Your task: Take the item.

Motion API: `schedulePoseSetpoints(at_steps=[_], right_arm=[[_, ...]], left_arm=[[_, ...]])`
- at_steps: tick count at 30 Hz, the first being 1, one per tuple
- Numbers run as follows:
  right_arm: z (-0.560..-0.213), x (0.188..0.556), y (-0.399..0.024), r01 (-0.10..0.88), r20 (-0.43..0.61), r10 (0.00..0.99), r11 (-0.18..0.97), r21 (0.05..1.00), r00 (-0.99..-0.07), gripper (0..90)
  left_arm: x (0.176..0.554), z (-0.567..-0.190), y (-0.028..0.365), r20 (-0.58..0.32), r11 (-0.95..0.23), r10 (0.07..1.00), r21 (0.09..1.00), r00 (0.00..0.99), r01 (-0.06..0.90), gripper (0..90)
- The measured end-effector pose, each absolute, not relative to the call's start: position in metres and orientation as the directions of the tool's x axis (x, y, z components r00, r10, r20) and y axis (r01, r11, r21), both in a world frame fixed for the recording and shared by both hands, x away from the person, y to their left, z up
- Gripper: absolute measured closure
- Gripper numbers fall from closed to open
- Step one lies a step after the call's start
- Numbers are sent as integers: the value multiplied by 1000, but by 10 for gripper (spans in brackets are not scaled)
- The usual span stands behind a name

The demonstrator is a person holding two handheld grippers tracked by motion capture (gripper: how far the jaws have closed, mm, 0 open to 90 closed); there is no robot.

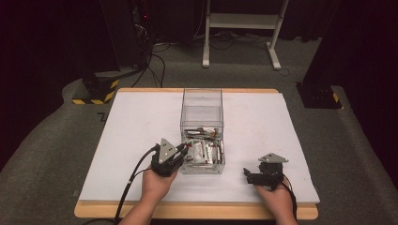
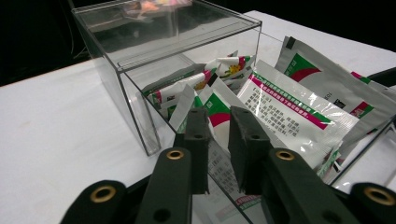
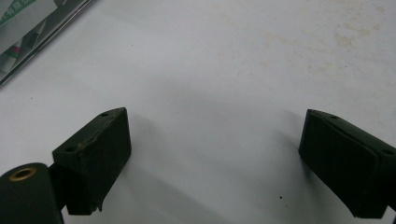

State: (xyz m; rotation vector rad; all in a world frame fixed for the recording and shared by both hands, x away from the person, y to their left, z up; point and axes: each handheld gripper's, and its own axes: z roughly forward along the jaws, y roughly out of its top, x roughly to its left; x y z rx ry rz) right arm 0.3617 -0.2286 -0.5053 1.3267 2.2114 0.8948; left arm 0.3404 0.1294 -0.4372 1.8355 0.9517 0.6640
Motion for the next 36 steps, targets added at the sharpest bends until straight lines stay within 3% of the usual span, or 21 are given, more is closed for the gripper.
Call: schedulePoseSetpoints(at_steps=[8,36], right_arm=[[-505,362,-229,623,-19,886,341,704,-464,88],[-505,362,-228,624,-18,886,340,703,-463,88]], left_arm=[[340,-440,131,27,-248,833,912,553,328,890],[333,-434,139,-17,-162,840,946,543,281,898]])
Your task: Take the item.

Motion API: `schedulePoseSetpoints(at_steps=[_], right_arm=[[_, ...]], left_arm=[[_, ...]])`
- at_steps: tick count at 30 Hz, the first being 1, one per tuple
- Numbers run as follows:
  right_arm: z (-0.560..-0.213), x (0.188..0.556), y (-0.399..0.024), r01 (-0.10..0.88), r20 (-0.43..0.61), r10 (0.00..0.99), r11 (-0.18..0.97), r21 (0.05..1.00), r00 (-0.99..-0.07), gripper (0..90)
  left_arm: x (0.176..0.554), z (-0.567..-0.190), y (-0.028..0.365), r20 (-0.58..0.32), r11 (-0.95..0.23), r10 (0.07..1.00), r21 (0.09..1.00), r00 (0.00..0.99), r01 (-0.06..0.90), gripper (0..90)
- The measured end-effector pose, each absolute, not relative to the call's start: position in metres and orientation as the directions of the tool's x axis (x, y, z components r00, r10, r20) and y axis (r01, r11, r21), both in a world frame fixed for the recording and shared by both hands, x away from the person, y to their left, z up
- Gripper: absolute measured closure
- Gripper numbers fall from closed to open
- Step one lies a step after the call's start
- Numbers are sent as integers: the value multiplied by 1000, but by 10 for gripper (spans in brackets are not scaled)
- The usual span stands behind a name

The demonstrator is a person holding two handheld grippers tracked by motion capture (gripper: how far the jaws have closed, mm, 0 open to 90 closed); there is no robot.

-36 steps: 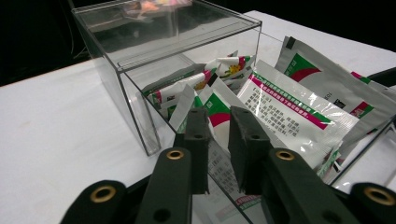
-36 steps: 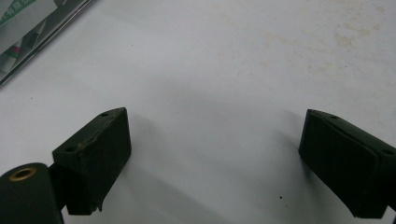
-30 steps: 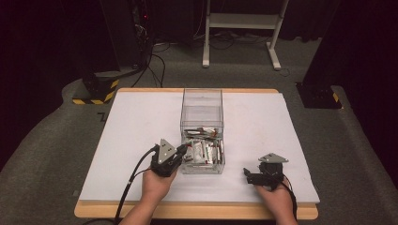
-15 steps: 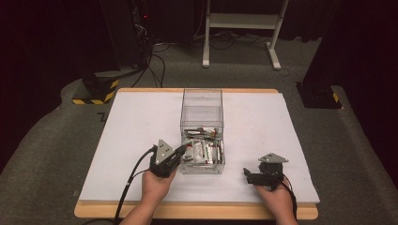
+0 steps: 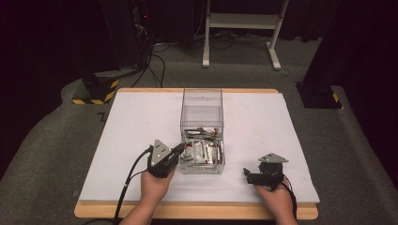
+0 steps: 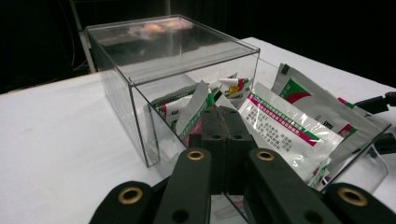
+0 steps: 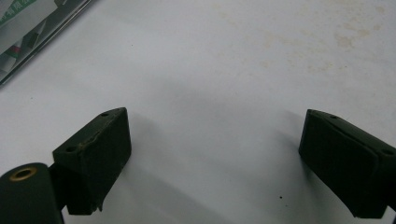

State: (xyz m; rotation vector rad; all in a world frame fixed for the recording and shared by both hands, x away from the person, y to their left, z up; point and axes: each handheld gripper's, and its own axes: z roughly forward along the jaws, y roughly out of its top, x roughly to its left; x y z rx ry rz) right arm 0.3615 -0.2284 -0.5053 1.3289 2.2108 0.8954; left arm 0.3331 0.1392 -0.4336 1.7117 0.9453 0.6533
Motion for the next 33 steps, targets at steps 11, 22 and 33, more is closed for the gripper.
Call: schedulePoseSetpoints(at_steps=[11,22,33], right_arm=[[-505,361,-228,624,-19,886,341,703,-463,89],[-505,361,-228,624,-19,886,341,703,-463,89],[-505,361,-228,623,-19,886,341,703,-464,89]], left_arm=[[329,-429,139,-13,-145,839,958,545,246,898],[326,-424,142,-12,-126,840,968,542,217,900],[322,-417,146,-29,-82,838,981,545,178,900]])
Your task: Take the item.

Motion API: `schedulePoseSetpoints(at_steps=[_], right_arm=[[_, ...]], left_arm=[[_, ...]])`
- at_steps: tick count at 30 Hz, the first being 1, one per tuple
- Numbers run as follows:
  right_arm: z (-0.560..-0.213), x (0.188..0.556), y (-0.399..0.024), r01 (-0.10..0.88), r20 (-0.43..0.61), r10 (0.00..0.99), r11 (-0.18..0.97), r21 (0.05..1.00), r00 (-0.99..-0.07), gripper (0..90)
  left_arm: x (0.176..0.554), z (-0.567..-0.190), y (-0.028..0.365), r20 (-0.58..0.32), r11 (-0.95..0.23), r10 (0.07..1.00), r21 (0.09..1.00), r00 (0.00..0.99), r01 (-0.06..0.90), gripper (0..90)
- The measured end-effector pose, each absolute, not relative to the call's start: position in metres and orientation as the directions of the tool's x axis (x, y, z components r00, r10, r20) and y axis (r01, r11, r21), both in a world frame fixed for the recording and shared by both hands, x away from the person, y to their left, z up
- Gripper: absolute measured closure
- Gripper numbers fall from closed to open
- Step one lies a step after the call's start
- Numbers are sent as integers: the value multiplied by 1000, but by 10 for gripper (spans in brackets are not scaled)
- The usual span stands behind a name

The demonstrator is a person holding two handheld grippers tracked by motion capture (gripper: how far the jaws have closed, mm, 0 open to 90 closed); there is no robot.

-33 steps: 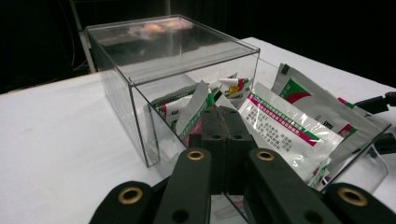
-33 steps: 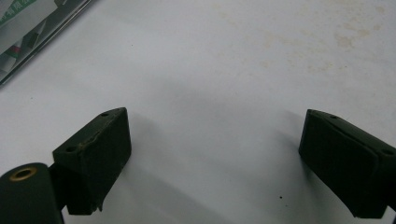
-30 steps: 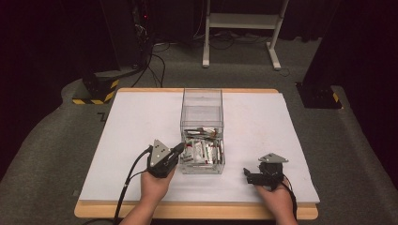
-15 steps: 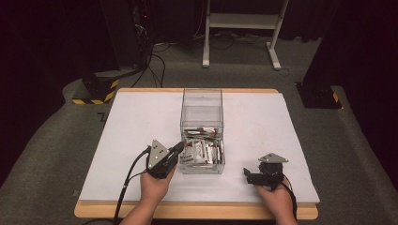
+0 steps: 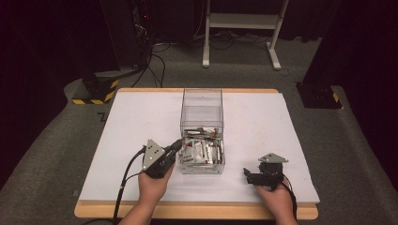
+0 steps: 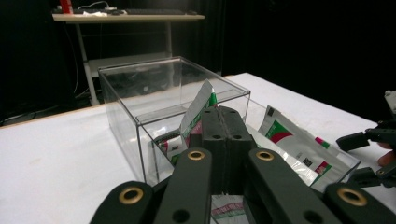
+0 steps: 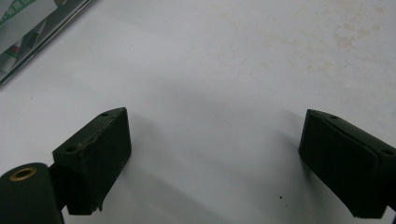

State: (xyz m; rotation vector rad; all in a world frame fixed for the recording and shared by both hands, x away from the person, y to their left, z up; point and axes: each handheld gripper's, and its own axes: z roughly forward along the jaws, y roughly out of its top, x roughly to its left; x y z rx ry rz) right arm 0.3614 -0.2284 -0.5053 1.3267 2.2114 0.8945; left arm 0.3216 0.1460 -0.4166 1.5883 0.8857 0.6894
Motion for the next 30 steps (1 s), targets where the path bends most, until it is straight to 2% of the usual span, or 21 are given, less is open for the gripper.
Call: schedulePoseSetpoints(at_steps=[30], right_arm=[[-505,361,-228,621,-21,886,342,705,-464,89]], left_arm=[[313,-401,159,-38,-23,842,994,538,107,900]])
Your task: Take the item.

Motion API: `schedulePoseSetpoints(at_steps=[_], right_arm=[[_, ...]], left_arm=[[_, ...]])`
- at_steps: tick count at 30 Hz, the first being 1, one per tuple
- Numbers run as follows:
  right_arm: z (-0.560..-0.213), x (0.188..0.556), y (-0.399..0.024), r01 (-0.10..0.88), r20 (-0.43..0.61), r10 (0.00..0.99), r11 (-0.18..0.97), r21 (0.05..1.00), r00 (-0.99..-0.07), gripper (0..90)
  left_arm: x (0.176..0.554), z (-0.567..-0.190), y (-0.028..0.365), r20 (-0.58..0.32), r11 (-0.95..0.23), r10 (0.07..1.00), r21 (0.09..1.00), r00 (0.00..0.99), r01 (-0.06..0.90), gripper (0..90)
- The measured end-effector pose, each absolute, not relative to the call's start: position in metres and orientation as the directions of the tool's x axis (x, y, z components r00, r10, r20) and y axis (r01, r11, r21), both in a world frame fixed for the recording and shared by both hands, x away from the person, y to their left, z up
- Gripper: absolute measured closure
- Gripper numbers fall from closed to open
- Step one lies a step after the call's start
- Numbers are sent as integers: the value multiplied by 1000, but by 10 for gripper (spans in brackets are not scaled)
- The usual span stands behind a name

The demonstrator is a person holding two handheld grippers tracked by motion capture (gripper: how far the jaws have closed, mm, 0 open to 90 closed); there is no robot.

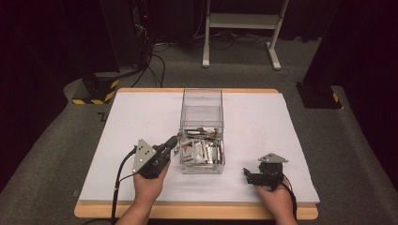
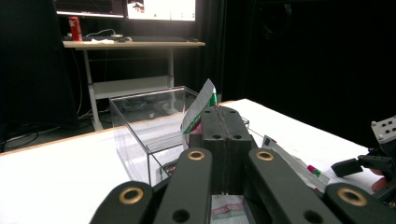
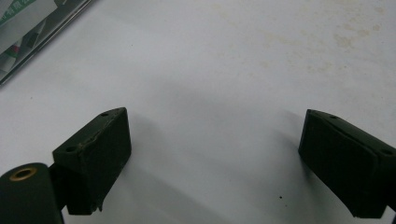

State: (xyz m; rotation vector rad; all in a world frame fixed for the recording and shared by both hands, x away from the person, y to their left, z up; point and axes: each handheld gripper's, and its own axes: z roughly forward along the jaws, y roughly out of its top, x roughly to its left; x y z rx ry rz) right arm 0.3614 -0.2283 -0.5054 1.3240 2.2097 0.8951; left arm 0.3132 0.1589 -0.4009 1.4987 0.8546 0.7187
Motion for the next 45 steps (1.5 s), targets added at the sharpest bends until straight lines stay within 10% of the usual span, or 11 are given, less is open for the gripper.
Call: schedulePoseSetpoints(at_steps=[45], right_arm=[[-505,361,-228,622,-21,886,343,704,-464,90]], left_arm=[[328,-421,212,-68,-4,898,987,435,163,900]])
